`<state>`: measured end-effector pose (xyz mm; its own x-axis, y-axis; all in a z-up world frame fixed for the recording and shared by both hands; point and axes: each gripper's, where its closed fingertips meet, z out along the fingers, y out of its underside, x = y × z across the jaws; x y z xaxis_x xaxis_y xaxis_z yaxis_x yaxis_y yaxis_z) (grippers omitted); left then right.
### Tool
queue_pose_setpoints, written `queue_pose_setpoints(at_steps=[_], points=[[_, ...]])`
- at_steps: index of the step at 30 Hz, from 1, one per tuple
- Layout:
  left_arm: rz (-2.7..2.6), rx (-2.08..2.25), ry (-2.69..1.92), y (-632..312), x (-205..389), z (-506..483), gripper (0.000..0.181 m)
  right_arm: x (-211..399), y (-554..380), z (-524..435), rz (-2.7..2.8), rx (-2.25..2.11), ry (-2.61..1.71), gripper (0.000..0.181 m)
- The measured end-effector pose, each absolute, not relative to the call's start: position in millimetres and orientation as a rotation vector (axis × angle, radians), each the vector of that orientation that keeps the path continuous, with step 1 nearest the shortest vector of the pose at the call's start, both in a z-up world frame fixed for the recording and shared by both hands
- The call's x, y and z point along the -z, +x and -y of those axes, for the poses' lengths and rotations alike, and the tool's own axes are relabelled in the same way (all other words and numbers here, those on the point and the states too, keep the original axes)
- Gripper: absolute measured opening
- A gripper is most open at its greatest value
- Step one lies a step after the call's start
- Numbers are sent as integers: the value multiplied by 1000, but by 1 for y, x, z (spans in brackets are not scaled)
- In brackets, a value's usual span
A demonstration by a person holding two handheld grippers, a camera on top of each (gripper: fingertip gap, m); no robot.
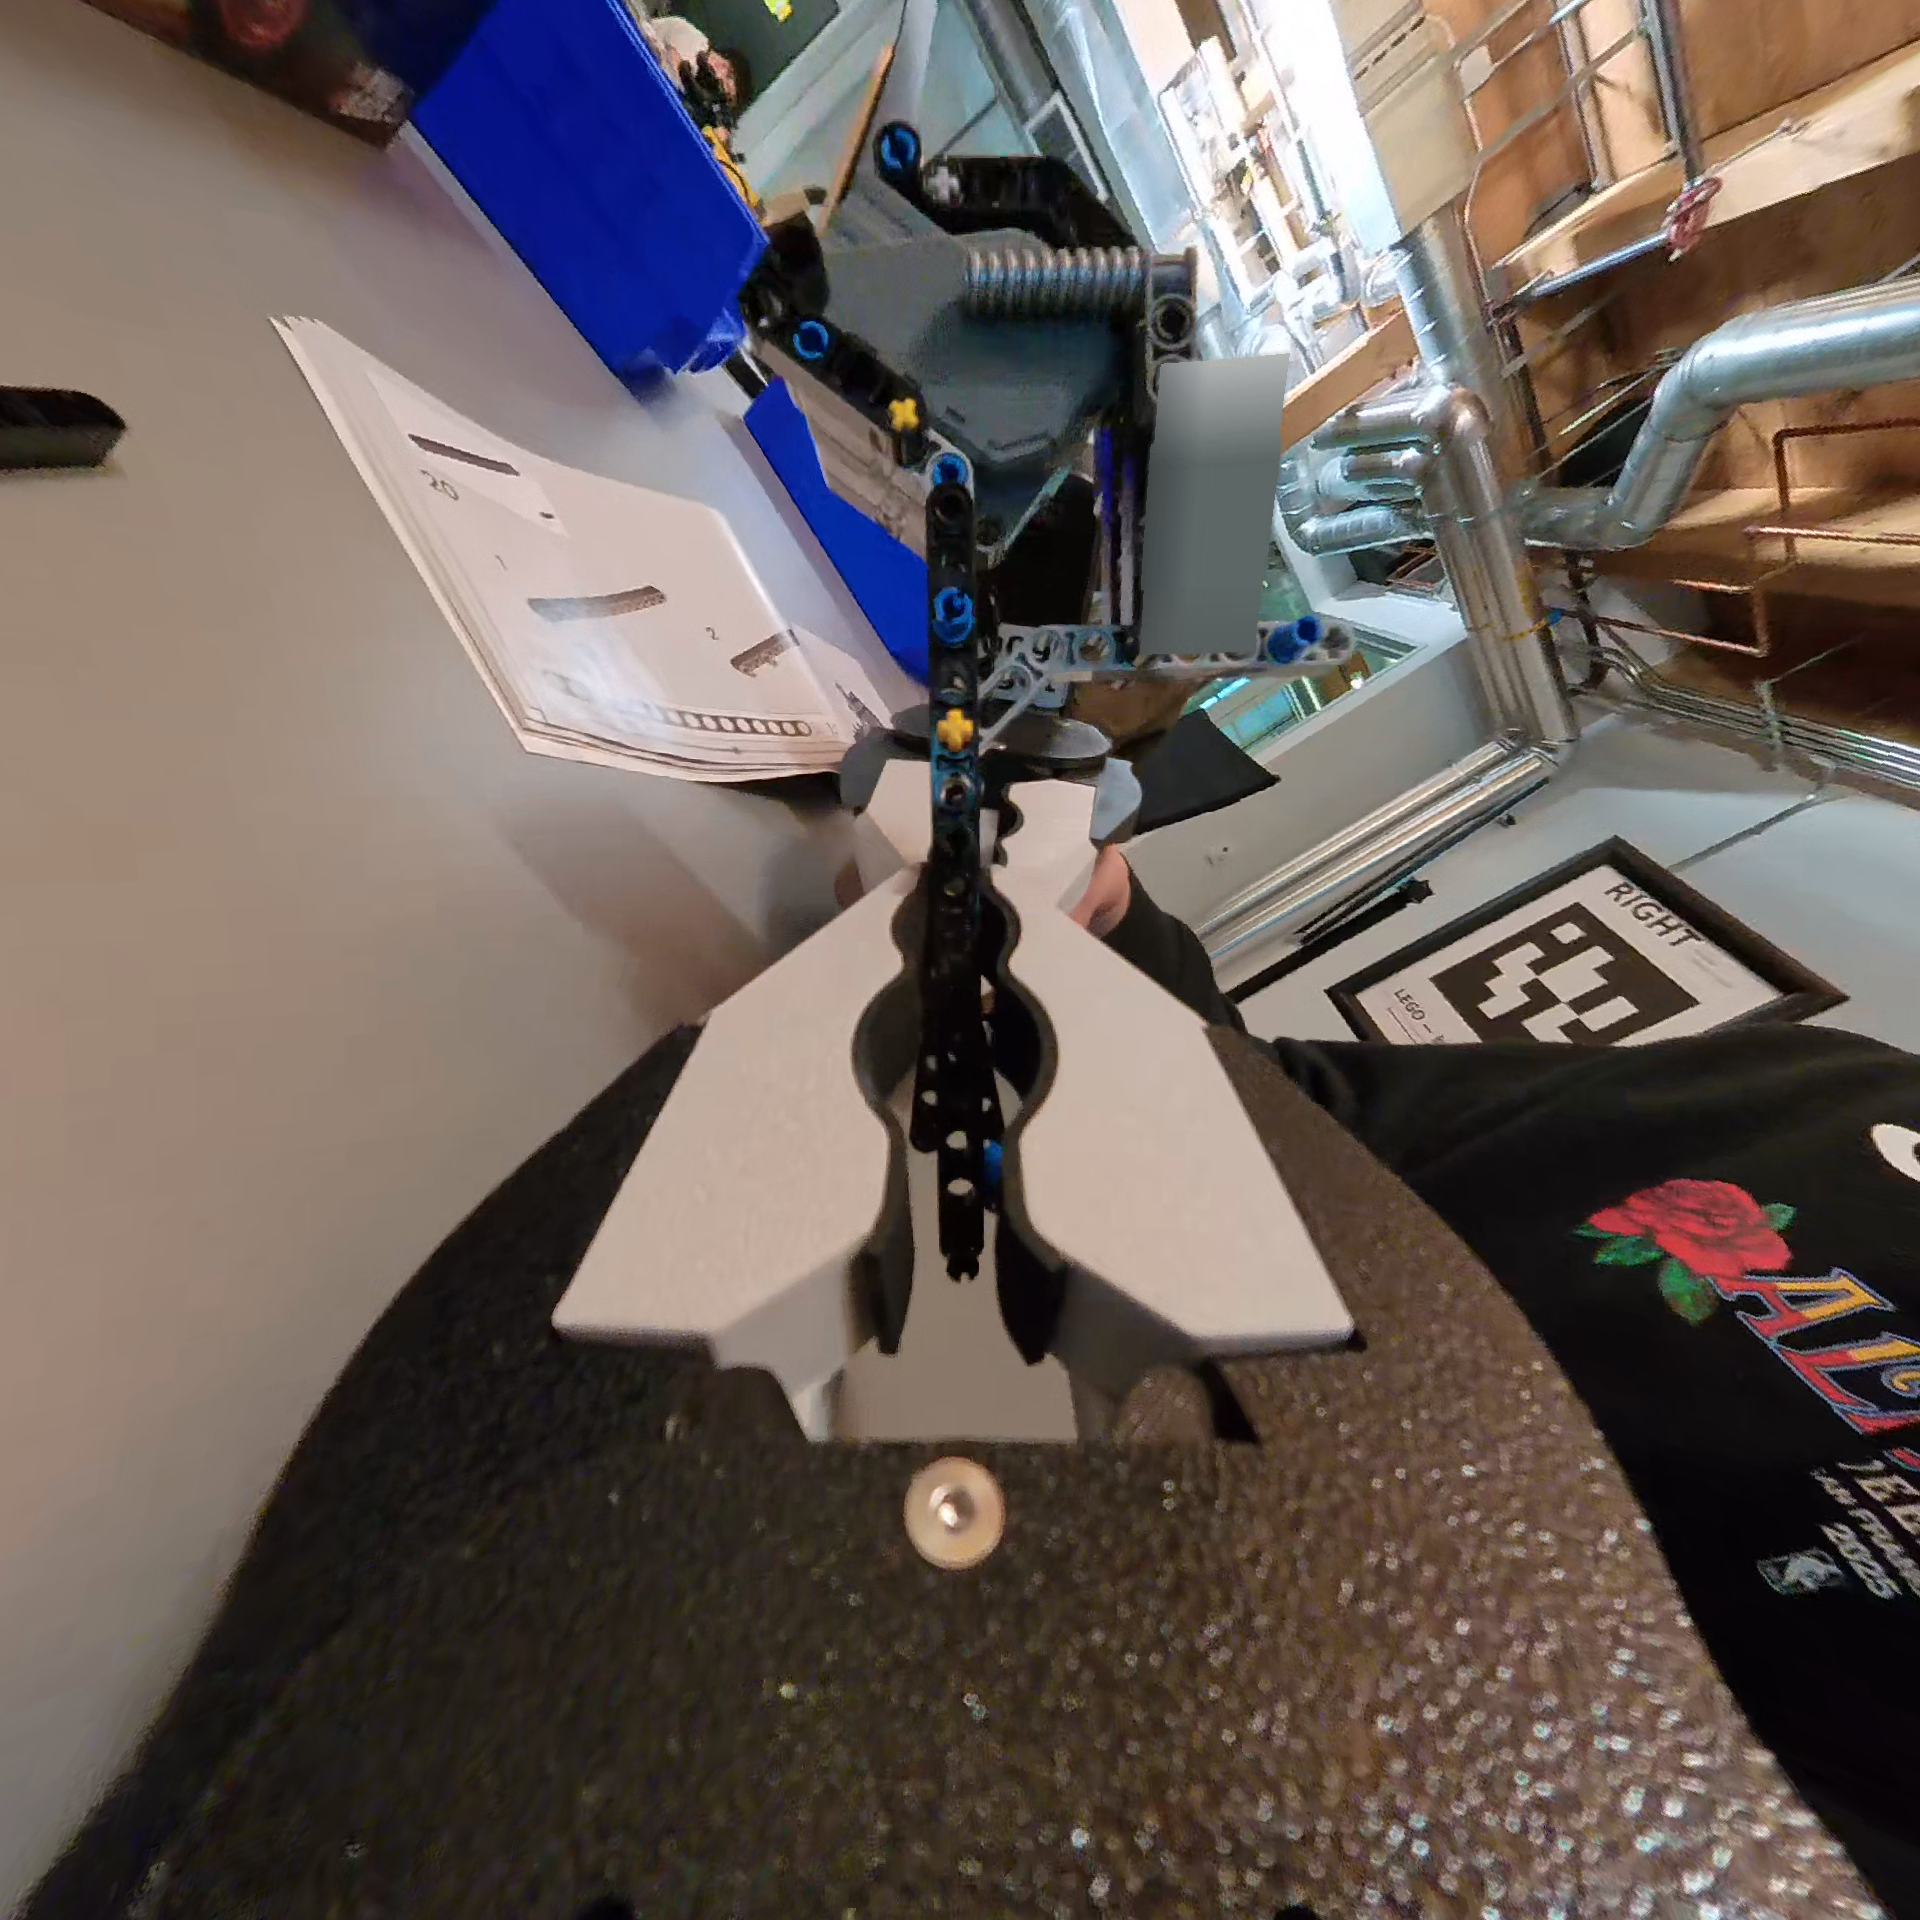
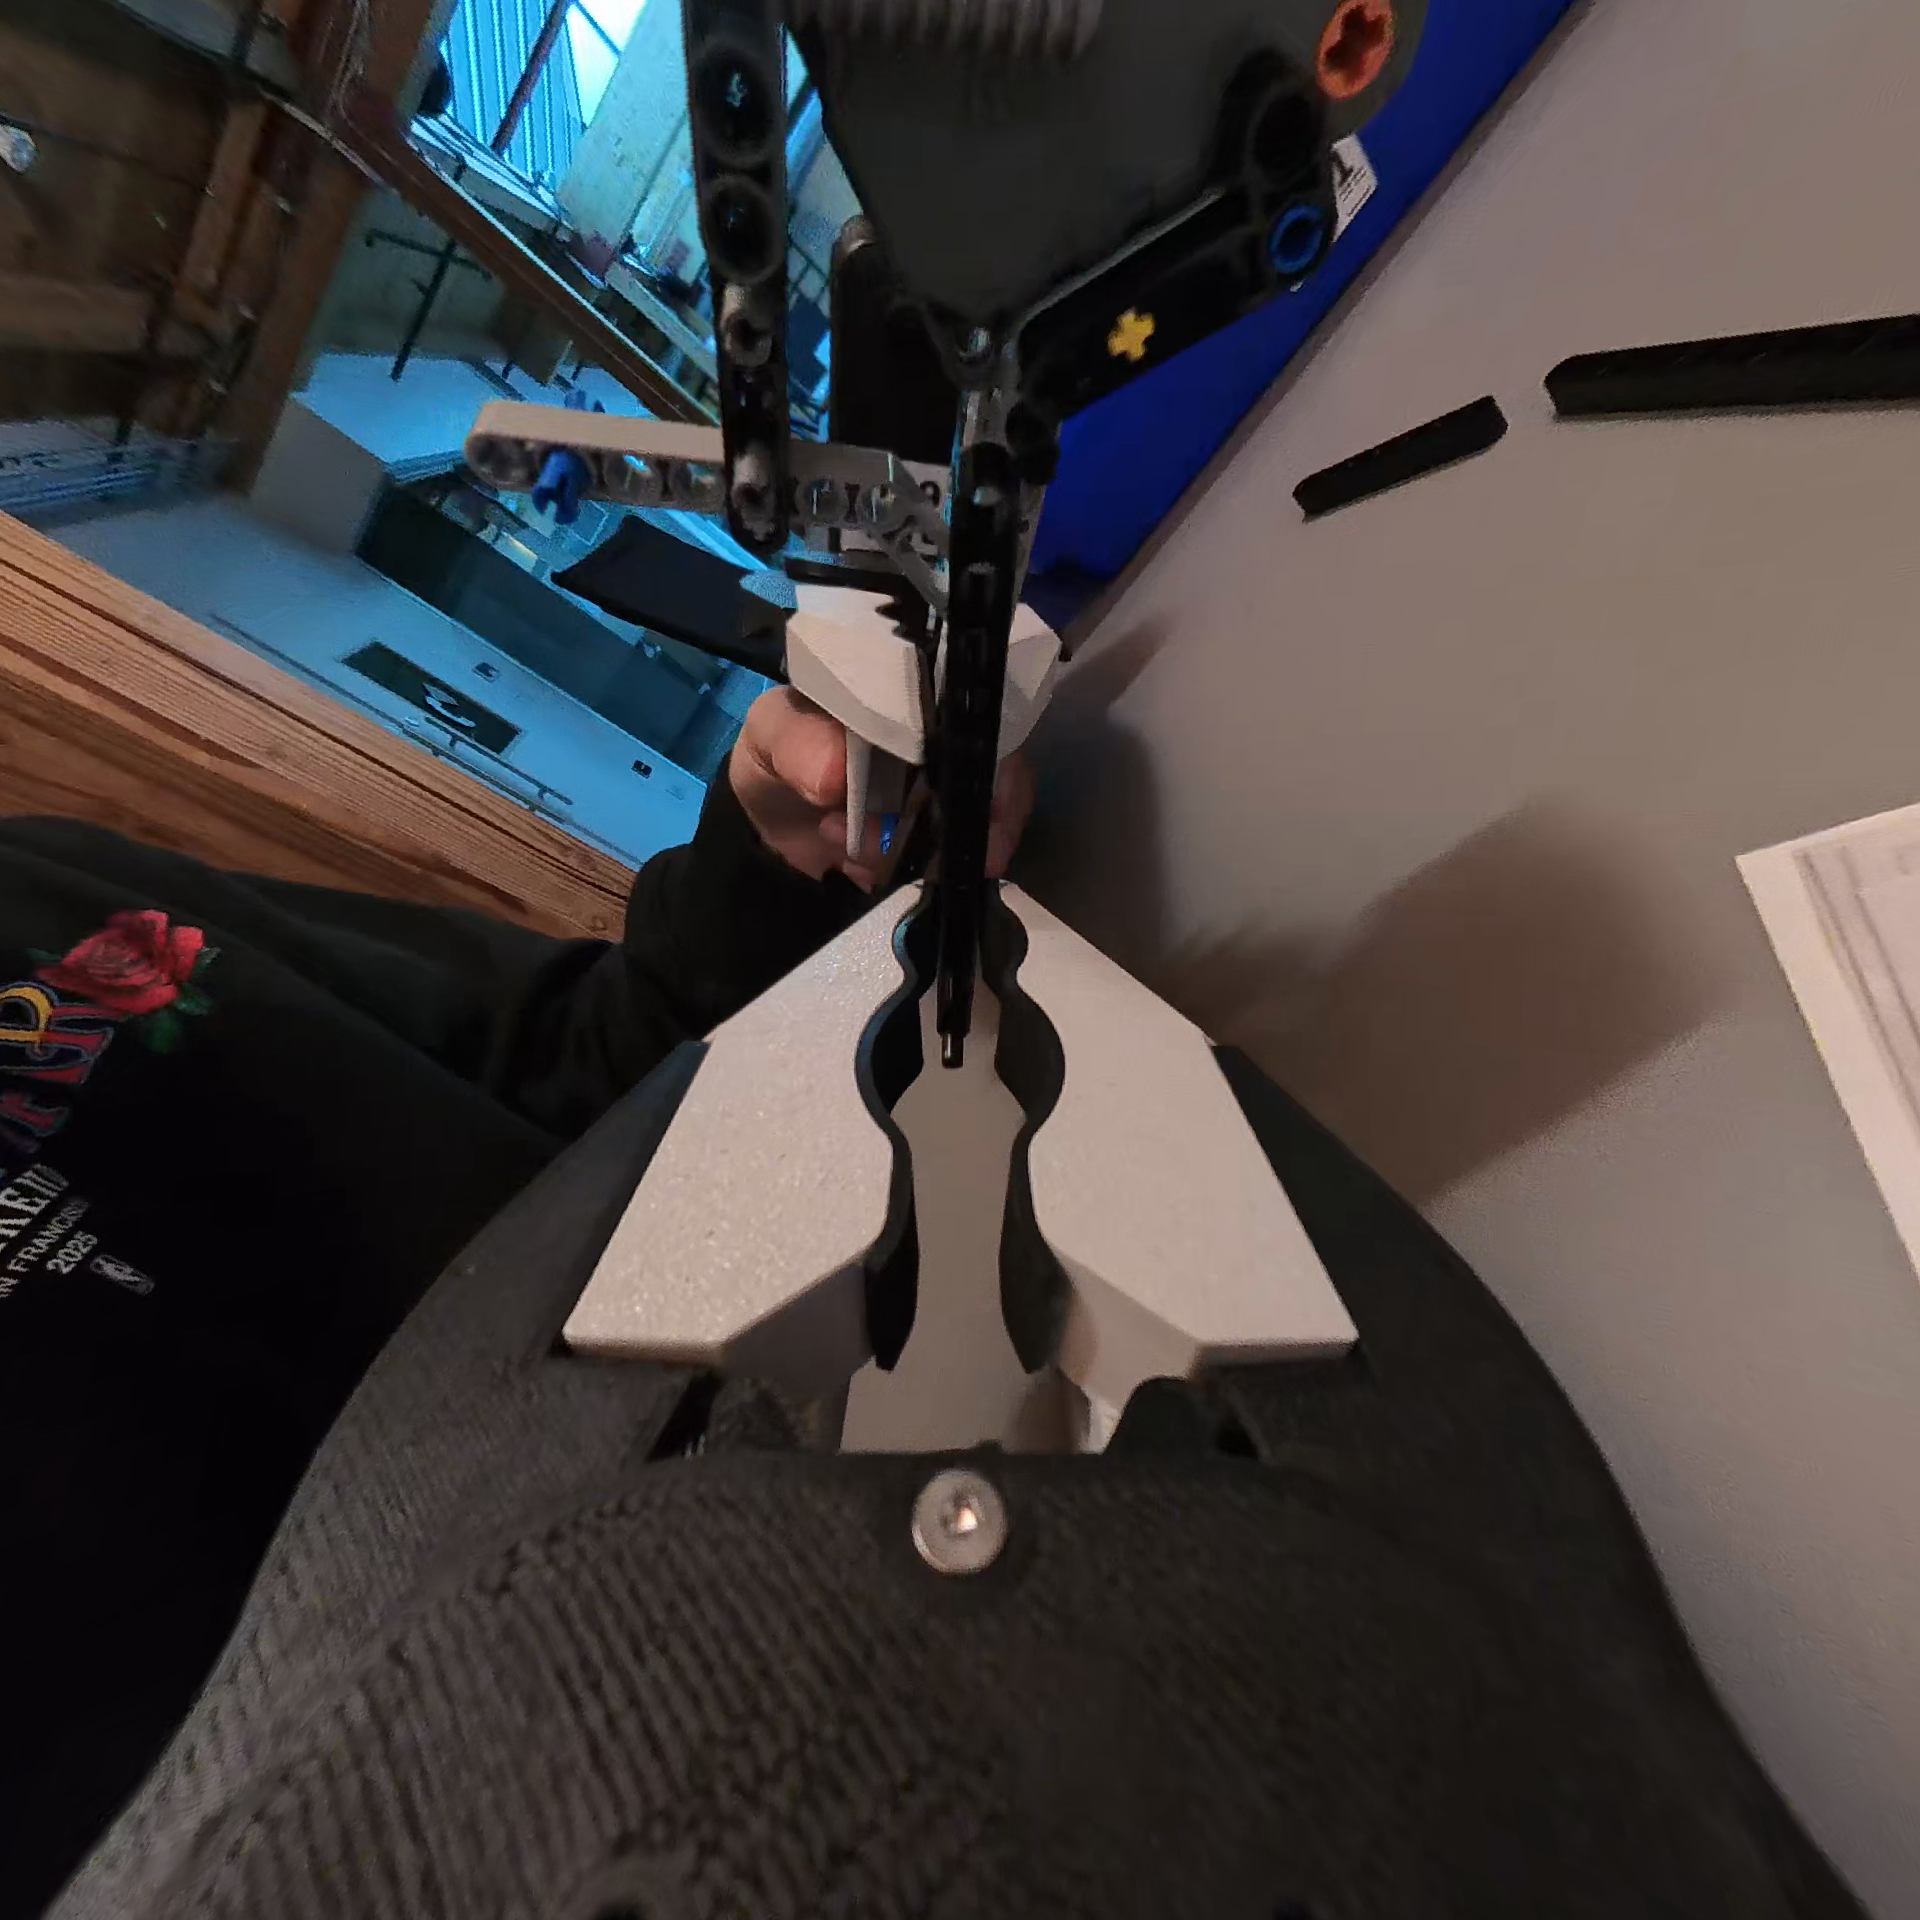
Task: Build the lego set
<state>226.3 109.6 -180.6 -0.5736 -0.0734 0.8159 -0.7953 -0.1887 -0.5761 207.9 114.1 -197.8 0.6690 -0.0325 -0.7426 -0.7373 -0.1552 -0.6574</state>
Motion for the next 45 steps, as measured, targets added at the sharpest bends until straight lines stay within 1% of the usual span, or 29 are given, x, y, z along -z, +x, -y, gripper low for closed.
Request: queue_pose_setpoints(at_steps=[7,9,11,14,17,20,30,37,42,45], points=[[1584,-1725,1039,221,189,-112,6,196,211,-113,-658,-710,-1602,5],[1581,-1667,1050,218,194,-110,16,198,213,-113,-681,-708,-1607,5],[1611,-1609,1086,216,203,-108,12,200,214,-113,-697,-715,-1605,5],[1611,-1605,1077,214,201,-107,7,200,214,-113,-703,-730,-1606,5],[1611,-1619,1063,215,200,-107,5,199,215,-113,-702,-730,-1591,5],[1583,-1647,1071,218,197,-105,5,196,218,-111,-717,-762,-1552,5],[1548,-1710,1051,222,189,-105,5,189,221,-109,-678,-658,-1522,5],[1539,-1702,1025,219,188,-101,5,186,218,-108,-686,-782,-1494,5],[1529,-1670,1008,214,188,-100,5,185,217,-107,-675,-768,-1498,5],[1627,-1686,1013,215,193,-97,6,186,222,-106,-711,-767,-1479,5]])
